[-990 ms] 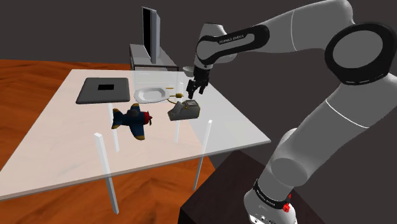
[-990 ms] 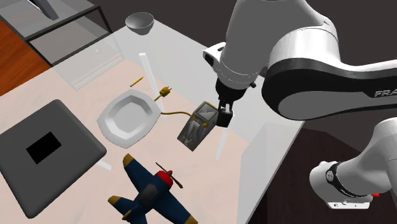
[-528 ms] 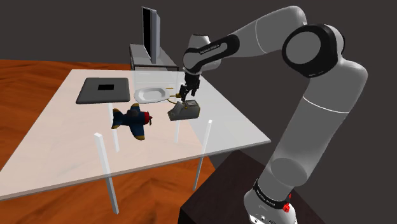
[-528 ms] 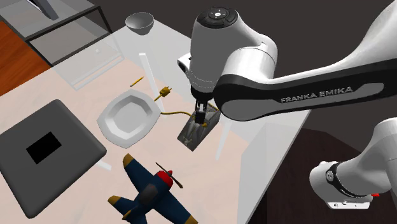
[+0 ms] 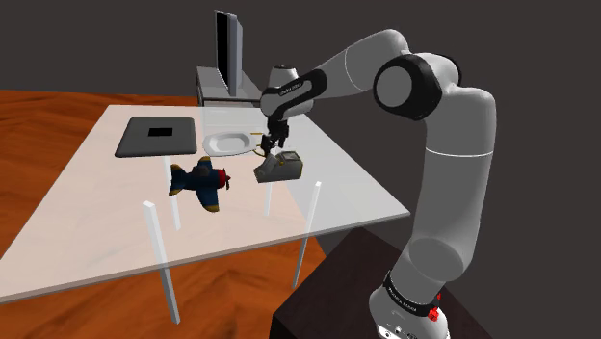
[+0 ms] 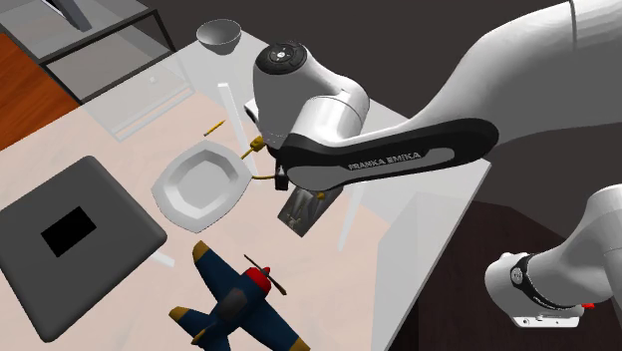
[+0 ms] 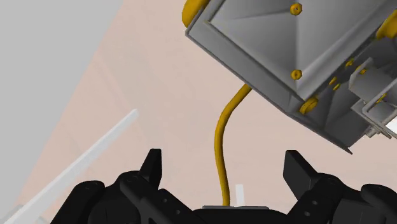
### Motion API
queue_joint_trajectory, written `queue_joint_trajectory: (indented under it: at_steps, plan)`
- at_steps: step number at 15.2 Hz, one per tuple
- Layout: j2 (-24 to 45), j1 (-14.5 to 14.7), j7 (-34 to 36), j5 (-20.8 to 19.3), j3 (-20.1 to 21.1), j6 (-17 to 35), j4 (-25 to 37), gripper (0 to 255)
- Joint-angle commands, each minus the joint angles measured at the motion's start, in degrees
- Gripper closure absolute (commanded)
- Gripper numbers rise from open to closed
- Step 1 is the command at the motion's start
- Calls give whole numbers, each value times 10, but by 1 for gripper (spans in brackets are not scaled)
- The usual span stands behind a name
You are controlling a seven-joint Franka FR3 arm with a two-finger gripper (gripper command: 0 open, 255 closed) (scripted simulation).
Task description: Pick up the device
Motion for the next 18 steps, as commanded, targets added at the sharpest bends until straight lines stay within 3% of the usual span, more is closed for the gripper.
queue_joint_trajectory:
  at_steps: [1,8,9,18]
  plan:
    - [16,-2,-3,1,0,11,5,0]
    - [38,-4,-3,4,2,47,-9,0]
    - [38,-4,-3,4,2,46,-8,255]
    - [38,-4,-3,4,2,47,-9,255]
